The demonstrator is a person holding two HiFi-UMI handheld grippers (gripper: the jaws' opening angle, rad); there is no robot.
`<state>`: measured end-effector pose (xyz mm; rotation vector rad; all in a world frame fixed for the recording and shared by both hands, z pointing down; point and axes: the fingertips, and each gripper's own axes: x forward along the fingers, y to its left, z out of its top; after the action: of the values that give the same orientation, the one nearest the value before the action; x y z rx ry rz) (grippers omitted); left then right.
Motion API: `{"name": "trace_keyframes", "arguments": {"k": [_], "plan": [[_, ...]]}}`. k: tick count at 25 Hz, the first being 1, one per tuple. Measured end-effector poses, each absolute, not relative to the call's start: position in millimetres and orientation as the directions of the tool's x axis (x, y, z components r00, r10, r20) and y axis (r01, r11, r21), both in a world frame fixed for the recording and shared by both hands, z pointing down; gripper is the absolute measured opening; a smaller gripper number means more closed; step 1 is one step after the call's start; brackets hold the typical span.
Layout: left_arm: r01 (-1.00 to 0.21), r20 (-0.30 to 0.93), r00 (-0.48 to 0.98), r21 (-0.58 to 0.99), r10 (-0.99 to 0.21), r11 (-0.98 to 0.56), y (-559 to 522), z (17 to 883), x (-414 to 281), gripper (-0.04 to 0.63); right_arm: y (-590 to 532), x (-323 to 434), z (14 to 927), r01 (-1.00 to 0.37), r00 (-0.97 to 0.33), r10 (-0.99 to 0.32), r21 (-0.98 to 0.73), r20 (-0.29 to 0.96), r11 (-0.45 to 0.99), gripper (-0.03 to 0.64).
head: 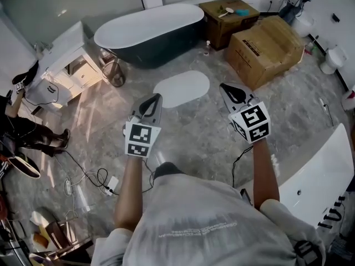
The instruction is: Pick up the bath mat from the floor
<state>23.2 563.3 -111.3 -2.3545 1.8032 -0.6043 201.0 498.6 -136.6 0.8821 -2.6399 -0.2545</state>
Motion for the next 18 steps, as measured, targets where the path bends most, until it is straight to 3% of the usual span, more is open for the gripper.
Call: {"name": "trace_keyframes", "arguments": {"k": [11, 18], "plan": [[-0.904, 0.270, 0.221, -0.304, -0.937, -0.301, 481.4, -96.0, 17.2, 0.018, 415.9, 211.3, -124.7, -0.589, -0.761, -0.599, 0.124, 0.249, 0.799, 0.014], [-0.908, 0.294, 0.236, -0.272, -0.926, -0.318, 369.1, -73.4, -24.8, 0.018, 310.7, 180.6, -114.5, -0.626, -0.704, -0.647, 0.176, 0.292, 0.760, 0.015]]}}
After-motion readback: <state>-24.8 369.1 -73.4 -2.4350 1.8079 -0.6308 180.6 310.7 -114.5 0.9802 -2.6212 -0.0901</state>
